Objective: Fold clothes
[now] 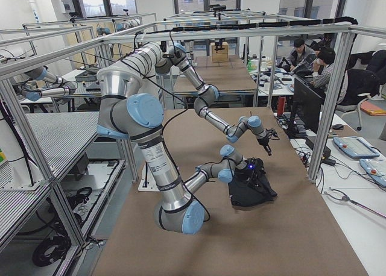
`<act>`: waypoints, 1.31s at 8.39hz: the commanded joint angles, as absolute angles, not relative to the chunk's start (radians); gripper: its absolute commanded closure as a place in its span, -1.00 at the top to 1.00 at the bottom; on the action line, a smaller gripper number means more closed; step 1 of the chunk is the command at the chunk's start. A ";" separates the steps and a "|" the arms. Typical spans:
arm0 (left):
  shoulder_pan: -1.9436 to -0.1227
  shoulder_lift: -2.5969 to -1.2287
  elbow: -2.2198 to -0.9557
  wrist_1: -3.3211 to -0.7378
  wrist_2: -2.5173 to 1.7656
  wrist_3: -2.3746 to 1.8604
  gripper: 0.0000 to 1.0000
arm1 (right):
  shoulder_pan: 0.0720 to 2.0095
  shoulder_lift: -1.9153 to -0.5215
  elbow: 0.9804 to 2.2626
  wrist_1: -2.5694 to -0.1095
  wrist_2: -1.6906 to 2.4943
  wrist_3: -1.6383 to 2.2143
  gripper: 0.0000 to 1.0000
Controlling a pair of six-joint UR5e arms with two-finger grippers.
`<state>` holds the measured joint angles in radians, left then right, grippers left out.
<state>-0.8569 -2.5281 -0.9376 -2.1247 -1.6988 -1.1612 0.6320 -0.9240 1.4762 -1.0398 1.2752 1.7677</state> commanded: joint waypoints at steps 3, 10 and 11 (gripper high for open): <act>-0.936 -2.380 -1.067 -2.143 -1.793 -1.049 0.89 | 0.634 -0.931 1.476 -1.048 1.284 1.607 0.88; -1.205 -1.920 -1.365 -2.132 -1.853 -0.527 1.00 | 0.964 -1.263 1.725 -1.361 1.594 0.658 0.88; -1.283 -1.873 -1.374 -2.132 -1.861 -0.412 1.00 | 1.036 -1.325 1.764 -1.396 1.583 0.508 0.88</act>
